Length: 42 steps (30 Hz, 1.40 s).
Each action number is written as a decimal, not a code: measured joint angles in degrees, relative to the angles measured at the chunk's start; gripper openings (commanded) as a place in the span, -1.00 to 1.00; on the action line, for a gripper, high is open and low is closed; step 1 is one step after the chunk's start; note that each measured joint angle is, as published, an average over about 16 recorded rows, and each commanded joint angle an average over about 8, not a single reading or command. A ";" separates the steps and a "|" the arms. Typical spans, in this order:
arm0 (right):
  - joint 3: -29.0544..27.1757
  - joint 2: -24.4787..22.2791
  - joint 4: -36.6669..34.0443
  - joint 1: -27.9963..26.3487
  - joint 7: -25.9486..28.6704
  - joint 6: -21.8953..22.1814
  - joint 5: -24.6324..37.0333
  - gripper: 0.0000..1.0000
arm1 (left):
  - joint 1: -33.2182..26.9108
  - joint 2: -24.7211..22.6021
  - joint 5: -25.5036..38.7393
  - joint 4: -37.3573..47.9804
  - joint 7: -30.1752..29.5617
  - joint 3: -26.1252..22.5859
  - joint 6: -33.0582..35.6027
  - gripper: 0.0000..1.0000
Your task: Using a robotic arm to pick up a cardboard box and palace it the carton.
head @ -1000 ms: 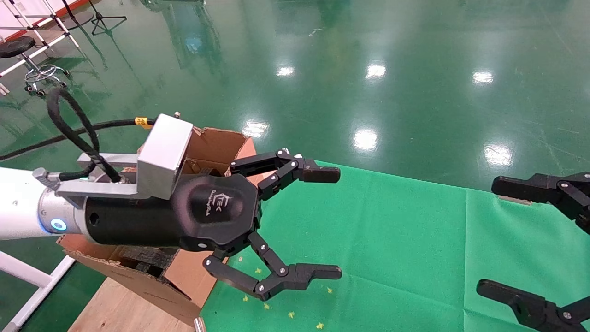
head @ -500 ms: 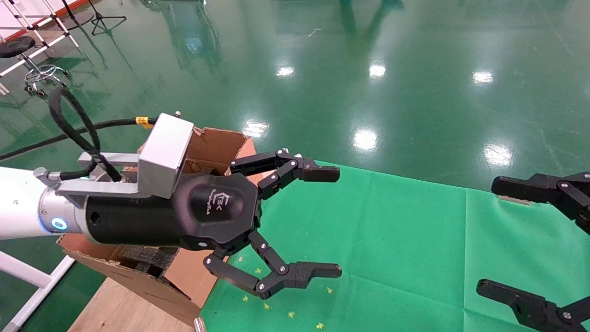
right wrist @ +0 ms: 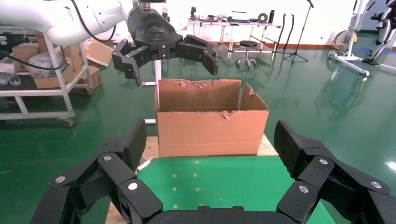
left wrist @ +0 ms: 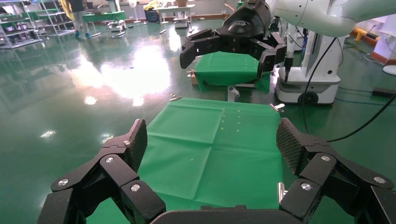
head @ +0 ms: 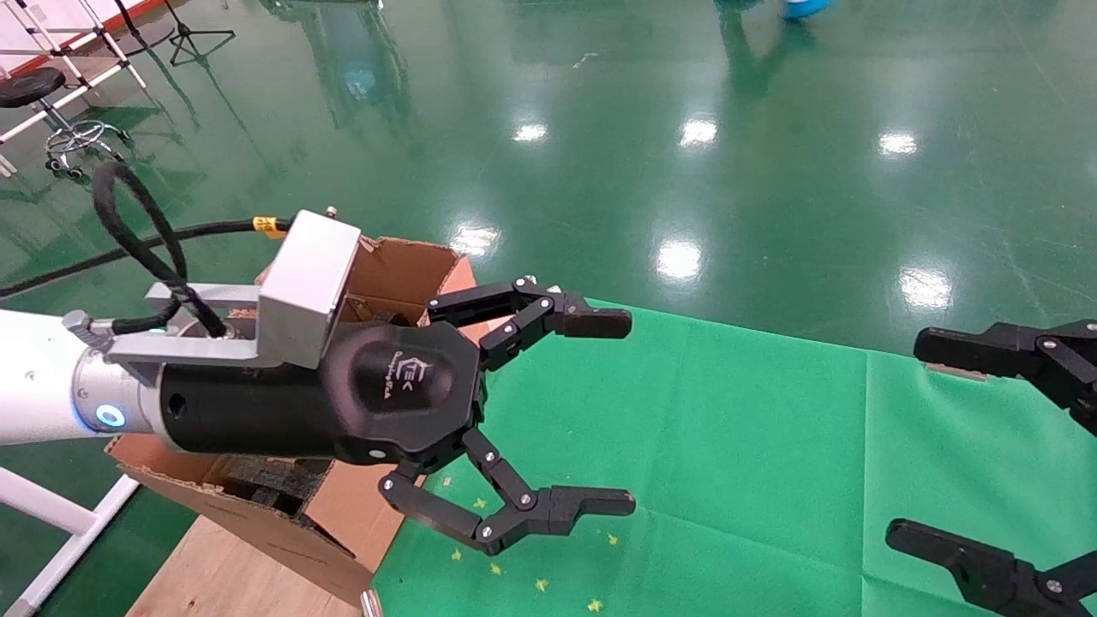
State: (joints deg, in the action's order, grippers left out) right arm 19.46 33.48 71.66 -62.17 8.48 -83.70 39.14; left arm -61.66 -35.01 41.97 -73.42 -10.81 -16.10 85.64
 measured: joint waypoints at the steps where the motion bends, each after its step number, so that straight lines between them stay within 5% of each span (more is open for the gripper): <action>1: 0.00 0.00 0.00 0.00 0.00 0.00 0.00 1.00 | 0.00 0.00 0.00 0.00 0.00 0.00 0.00 1.00; 42: 0.00 0.00 0.00 0.00 0.00 0.00 0.00 1.00 | -0.03 0.00 0.05 0.03 0.00 0.00 0.00 1.00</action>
State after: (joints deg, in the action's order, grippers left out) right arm 19.46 33.48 71.66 -62.17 8.48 -83.70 39.14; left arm -61.69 -35.02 42.02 -73.38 -10.81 -16.11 85.64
